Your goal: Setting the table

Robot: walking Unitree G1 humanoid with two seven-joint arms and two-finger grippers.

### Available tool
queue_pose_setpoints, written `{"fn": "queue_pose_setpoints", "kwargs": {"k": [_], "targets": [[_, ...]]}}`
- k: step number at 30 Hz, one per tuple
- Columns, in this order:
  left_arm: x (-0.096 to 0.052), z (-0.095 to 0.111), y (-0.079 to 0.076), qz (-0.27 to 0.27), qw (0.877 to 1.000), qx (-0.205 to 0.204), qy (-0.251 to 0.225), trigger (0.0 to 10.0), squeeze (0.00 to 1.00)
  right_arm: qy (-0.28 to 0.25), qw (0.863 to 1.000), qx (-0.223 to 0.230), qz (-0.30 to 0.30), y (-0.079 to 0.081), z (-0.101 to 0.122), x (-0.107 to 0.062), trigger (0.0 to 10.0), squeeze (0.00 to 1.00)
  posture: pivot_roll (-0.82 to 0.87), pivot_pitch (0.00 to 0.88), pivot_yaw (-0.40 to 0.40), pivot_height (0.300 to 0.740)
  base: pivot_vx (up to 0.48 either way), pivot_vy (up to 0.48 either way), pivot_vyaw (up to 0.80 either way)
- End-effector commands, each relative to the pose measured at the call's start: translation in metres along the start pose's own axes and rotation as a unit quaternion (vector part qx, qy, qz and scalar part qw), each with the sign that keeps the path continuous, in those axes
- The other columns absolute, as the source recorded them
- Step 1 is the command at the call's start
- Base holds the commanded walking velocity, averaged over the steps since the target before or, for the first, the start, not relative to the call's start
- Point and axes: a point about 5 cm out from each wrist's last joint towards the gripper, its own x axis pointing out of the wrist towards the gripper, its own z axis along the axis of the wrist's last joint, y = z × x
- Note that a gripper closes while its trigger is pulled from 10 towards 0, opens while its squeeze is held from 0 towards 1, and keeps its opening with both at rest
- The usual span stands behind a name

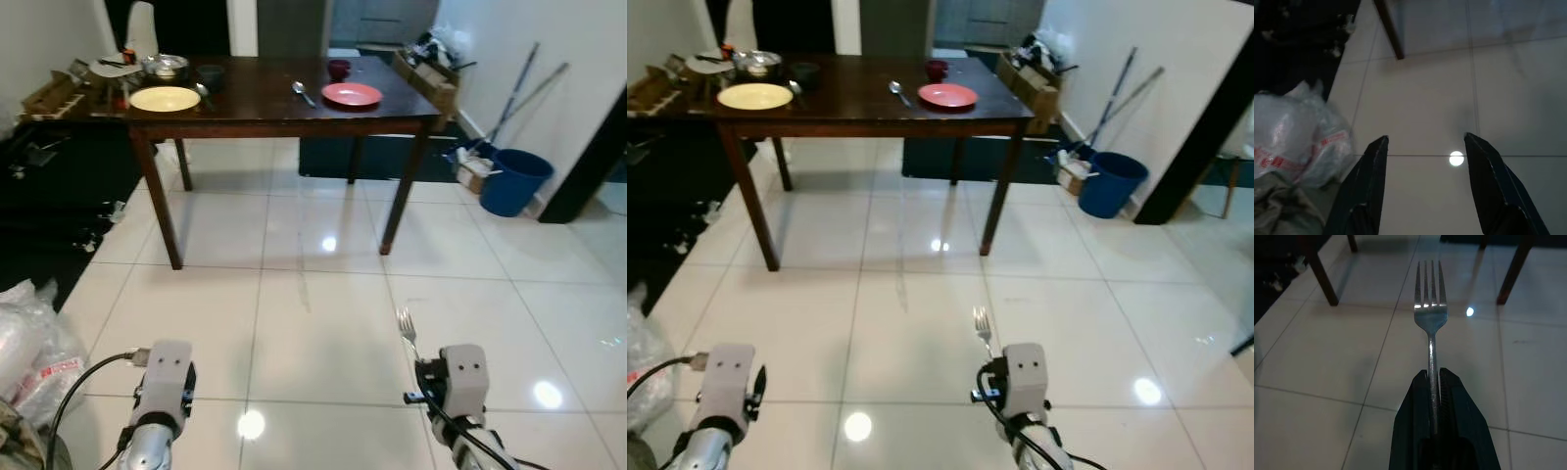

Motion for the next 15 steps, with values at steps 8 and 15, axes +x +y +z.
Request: {"fn": "queue_pose_setpoints", "kwargs": {"k": [8, 15], "targets": [[0.002, 0.004, -0.008, -0.013, 1.000, 0.008, -0.019, 10.0, 0.00, 0.004, 1.000, -0.006, -0.018, -0.010, -0.005, -0.003, 10.0, 0.00, -0.06, 0.000, 0.046, 0.740, 0.480, 0.000, 0.00], [0.003, 0.024, -0.015, -0.033, 0.997, 0.016, -0.066, 10.0, 0.00, -0.031, 0.997, -0.001, -0.070, -0.029, 0.008, -0.004, 10.0, 0.00, -0.07, 0.000, 0.061, 0.740, 0.480, 0.000, 0.00]]}}
